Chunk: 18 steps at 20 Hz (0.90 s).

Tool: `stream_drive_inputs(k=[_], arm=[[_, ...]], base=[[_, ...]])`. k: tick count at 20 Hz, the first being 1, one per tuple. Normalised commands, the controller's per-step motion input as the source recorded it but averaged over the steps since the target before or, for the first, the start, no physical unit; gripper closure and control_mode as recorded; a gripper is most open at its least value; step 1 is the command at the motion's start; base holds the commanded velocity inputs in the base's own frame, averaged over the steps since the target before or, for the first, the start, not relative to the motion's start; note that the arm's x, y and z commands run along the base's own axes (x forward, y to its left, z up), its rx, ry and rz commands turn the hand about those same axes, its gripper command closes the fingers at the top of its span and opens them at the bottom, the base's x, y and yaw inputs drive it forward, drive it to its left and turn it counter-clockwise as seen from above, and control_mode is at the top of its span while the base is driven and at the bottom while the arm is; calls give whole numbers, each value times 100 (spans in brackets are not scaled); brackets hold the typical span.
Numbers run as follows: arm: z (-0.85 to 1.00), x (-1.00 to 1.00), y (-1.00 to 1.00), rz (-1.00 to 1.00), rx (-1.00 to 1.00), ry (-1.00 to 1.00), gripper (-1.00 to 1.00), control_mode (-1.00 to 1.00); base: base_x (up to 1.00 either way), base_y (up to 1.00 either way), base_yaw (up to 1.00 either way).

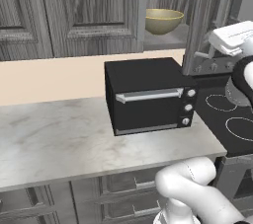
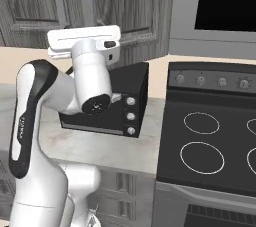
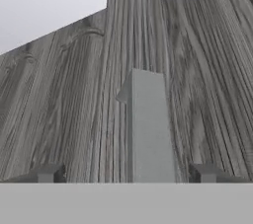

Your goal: Move the bowls from the cabinet to the plates on the dining table.

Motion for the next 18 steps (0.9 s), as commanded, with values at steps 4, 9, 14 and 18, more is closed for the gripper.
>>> stream_drive_inputs(k=[4,9,14,18], arm=[[77,-99,-58,0,15,-11,-100,-100],[12,-67,10,-1,2,5,-100,-100],[8,-27,18,-1,7,25,-100,-100],[22,-1,15,-1,21,42,-100,-100]], base=[[0,0,0],[0,0,0],[0,0,0],[0,0,0]])
